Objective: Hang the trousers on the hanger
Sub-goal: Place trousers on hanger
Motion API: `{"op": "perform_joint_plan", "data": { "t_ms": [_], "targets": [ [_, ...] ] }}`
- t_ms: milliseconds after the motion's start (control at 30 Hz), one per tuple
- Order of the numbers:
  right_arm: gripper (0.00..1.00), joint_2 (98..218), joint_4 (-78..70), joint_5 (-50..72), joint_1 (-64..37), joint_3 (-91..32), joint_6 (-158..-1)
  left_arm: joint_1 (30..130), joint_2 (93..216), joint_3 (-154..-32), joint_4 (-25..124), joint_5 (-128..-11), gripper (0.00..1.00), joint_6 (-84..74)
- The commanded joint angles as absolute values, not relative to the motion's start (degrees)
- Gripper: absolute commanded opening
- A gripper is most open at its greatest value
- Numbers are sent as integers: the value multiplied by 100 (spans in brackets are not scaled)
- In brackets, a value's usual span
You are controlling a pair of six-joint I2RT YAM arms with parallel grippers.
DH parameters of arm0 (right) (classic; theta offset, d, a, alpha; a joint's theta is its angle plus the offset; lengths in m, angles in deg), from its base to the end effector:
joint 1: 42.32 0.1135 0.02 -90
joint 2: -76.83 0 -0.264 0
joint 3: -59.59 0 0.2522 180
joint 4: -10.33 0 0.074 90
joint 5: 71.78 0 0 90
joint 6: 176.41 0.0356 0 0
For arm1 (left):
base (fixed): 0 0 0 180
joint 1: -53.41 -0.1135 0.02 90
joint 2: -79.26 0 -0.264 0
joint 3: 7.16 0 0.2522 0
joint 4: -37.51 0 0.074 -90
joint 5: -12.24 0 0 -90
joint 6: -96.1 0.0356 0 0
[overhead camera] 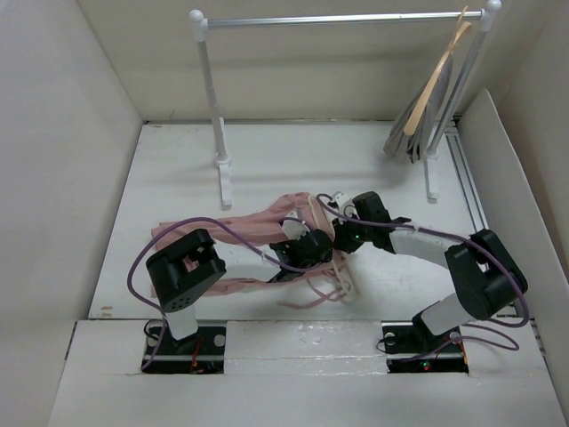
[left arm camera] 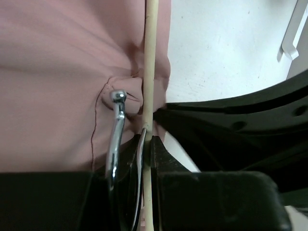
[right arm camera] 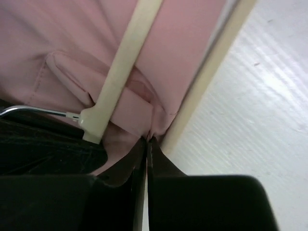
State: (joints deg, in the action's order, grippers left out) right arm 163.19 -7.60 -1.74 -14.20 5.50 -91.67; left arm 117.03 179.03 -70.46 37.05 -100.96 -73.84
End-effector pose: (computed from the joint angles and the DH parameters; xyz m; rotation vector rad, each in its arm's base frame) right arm 0.2459 0.1452 0.1598 -0.8576 2.3140 0.6014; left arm 0.1698 -0.3109 0.1610 -0.5661 2.2488 -0.9680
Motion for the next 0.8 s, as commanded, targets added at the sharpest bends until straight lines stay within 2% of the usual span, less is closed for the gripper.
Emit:
{"op": "perform_joint_plan", "data": {
  "t_ms": [0, 33, 67, 133, 167, 200, 233, 267, 333, 533, 567, 600, 633, 767],
  "targets": [
    [5, 16447, -800, -174, -1069, 865, -8984, 11713, 17972, -6944, 4362, -10026, 0, -7221],
    [8, 16384, -992, -60, -1068, 848, -9010, 11713, 17981, -6970, 4362, -10017, 0, -7221],
    [21, 16314, -1081, 159, -1016, 804, -9080, 11713, 18016, -6979, 4353, -10008, 0, -7204],
    [39, 16121, -1265, 345, -1015, 760, -9142, 11713, 18025, -7014, 4345, -10008, 0, -7195],
    [44, 16059, -1301, 407, -955, 708, -9203, 11713, 18042, -6997, 4327, -9991, 0, -7195],
    [43, 16024, -1345, 451, -902, 681, -9204, 11713, 18043, -7005, 4309, -9991, 0, -7195],
    [40, 15980, -1389, 477, -901, 664, -9212, 11713, 18043, -6997, 4309, -9982, 0, -7195],
    [31, 15980, -1407, 477, -901, 637, -9221, 11713, 18051, -6996, 4301, -9982, 0, -7195],
    [22, 16102, -1424, 442, -849, 602, -9213, 11713, 18078, -7031, 4309, -9991, 0, -7195],
    [31, 16479, -1012, -48, -849, 839, -9081, 11713, 18078, -7014, 4336, -10034, 0, -7204],
    [29, 16541, -933, -163, -849, 874, -9072, 11713, 18087, -7005, 4327, -10035, 0, -7212],
    [21, 16603, -767, -277, -901, 953, -9054, 11713, 18095, -6997, 4336, -10035, 0, -7213],
    [0, 16630, -704, -435, -997, 988, -9011, 11713, 18113, -6988, 4344, -10035, 0, -7213],
    [0, 15983, -694, -542, -1270, 1077, -9063, 11713, 18139, -6988, 4476, -10061, 0, -7195]
  ]
}}
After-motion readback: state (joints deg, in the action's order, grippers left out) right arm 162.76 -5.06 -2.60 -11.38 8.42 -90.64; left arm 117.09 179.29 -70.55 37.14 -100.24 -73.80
